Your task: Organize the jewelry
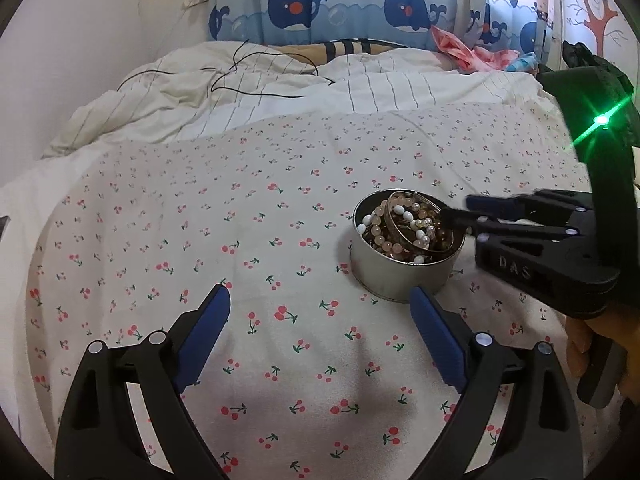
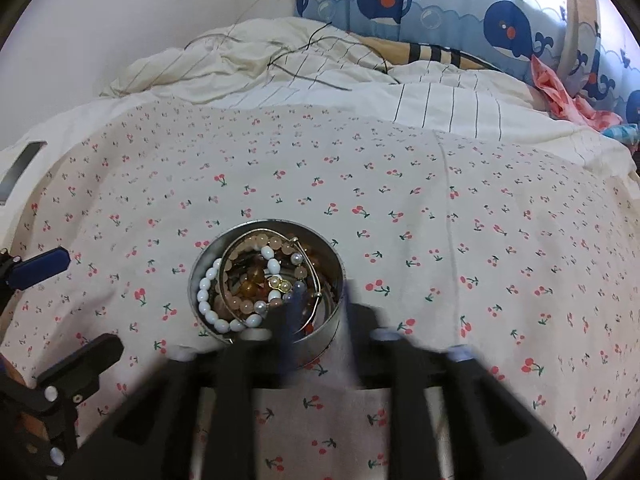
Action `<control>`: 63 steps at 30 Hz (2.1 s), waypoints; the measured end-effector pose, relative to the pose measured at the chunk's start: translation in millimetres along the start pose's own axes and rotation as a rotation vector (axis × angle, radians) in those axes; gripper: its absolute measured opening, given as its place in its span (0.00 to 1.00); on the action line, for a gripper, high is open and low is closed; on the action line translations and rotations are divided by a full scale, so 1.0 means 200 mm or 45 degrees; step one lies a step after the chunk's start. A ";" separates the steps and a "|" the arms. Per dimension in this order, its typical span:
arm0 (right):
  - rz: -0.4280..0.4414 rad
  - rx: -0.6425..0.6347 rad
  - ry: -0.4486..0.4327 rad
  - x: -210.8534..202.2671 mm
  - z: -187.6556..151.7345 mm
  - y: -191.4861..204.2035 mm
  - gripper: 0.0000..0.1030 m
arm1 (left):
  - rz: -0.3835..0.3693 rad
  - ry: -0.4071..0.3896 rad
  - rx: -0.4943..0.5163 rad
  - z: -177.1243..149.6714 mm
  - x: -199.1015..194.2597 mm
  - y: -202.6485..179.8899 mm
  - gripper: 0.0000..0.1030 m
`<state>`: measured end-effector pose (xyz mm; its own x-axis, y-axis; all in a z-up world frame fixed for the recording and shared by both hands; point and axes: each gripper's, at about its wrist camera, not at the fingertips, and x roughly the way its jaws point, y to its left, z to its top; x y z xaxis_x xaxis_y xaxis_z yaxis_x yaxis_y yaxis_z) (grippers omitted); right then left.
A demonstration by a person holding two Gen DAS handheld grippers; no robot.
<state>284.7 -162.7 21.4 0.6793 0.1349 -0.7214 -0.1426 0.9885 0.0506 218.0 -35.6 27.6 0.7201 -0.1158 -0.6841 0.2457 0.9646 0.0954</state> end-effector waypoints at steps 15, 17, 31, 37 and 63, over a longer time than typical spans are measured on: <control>0.031 -0.008 -0.048 -0.01 0.01 0.00 0.41 | 0.034 -0.014 0.033 0.00 0.00 -0.02 0.88; 0.028 -0.038 -0.048 0.00 0.02 0.02 0.41 | 0.024 0.001 0.022 0.00 0.01 -0.01 0.89; 0.071 -0.067 -0.059 0.02 0.03 -0.01 0.06 | -0.103 0.134 -0.343 -0.02 0.13 0.27 0.89; 0.113 -0.133 -0.019 0.11 0.10 0.07 0.28 | -0.107 0.139 -0.306 -0.01 0.13 0.23 0.89; 0.127 -0.133 0.093 0.17 0.07 0.08 0.08 | -0.148 0.163 -0.294 0.00 0.14 0.21 0.90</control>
<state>315.3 -140.5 6.3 0.6044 0.2230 -0.7648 -0.2833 0.9574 0.0552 249.5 0.8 12.2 0.6044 -0.2118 -0.7680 0.1566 0.9768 -0.1461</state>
